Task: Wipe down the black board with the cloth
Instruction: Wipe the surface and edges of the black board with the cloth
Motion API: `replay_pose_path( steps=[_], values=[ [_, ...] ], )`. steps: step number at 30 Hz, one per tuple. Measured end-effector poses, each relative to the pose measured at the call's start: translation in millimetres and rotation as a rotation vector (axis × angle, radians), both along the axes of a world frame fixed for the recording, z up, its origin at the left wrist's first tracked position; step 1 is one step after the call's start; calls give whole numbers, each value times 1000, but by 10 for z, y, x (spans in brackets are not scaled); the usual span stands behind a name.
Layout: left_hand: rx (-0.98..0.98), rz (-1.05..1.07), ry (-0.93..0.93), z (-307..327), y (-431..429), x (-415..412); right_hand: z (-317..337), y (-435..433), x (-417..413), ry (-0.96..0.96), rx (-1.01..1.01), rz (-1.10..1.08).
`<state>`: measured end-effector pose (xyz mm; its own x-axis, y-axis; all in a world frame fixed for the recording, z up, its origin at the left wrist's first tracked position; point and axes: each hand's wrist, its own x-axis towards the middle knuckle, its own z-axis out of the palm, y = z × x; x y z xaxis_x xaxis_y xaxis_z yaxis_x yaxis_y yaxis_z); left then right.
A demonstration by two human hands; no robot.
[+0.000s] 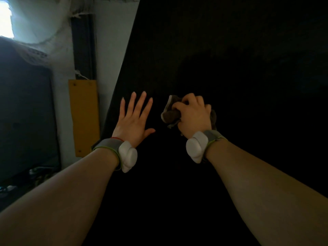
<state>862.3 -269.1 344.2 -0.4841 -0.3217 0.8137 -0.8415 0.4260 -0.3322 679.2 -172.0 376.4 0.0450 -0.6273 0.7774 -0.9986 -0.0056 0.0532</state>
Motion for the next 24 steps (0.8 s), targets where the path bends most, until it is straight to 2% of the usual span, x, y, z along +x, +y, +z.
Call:
replay_pose_path(
  steps=[8,13,18,20,22,24],
  values=[
    [16,-47,29,-21,127,-5,-425,62,-38,79,166,113],
    [83,-14,16,-252,185,68,-637,127,-75,141,307,162],
    [149,28,14,-325,164,40,-493,240,-112,250,495,132],
    [158,22,16,-322,136,43,-367,301,-101,219,374,129],
    [142,10,27,-329,88,53,-197,353,-86,127,114,115],
    [109,11,33,-338,61,57,36,364,-57,30,-59,91]
  ],
)
